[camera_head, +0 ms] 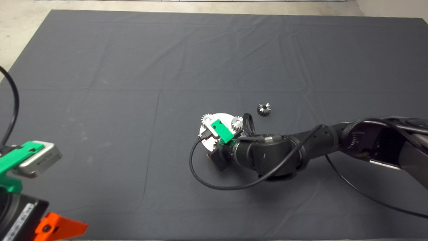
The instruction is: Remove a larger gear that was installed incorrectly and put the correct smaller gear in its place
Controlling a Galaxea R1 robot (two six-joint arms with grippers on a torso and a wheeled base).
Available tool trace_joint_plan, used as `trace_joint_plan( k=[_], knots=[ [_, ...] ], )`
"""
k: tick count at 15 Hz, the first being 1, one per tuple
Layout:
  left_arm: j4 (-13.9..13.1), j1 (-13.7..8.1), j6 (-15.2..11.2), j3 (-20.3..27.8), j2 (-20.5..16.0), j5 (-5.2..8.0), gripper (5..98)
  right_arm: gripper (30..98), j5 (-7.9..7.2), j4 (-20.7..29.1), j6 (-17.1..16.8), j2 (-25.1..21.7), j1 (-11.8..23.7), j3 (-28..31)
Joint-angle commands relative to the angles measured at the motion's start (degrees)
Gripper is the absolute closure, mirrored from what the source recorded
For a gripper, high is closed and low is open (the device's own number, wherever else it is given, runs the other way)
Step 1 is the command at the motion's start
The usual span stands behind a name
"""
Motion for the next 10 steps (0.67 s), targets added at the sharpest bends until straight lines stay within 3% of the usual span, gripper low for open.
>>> trace_joint_plan(
  k=[1,10],
  knots=[
    [-1.2,-0.47,-0.09,0.85,-0.1,0.17,6.0,61.7,-2.18,-1.23,0.61,-0.16,0.94,0.73],
    [-1.2,-0.49,0.0,0.85,-0.1,0.17,6.0,75.0,-2.26,-1.23,0.52,-0.42,0.94,0.56]
  ],
)
